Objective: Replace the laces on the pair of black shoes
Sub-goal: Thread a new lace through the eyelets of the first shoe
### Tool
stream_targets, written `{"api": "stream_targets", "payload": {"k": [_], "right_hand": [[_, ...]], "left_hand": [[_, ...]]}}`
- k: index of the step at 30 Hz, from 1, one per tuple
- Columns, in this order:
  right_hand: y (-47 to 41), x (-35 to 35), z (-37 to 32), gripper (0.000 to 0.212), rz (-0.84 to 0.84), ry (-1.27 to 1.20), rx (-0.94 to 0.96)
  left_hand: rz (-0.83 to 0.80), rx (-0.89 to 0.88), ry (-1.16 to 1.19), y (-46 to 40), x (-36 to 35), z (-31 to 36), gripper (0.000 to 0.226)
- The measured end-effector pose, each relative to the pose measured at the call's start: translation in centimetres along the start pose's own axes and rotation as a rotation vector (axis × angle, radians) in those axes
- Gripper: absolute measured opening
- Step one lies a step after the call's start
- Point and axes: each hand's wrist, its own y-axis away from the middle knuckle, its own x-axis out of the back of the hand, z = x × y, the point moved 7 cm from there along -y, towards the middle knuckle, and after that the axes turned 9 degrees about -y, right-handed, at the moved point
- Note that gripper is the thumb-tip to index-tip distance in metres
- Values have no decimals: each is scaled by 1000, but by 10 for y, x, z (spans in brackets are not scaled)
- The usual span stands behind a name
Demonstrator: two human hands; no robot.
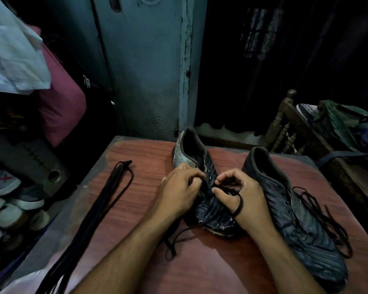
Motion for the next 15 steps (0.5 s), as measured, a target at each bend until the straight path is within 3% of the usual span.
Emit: {"api": "stream_targets", "payload": {"k": [6, 9, 13, 15], "right_hand": [[2, -4, -1, 23, -4, -24, -33], [3, -9, -4, 23, -33, 0, -13], [5, -11, -7, 22, -41, 25, -3], [5, -11, -8, 20, -34, 15, -7]], "left_hand": [[190, 39, 50, -1, 23, -7, 27], [164, 115, 44, -5, 26, -20, 31], [130, 406, 670, -5, 24, -36, 40], [144, 446, 807, -2, 31, -35, 39]]}}
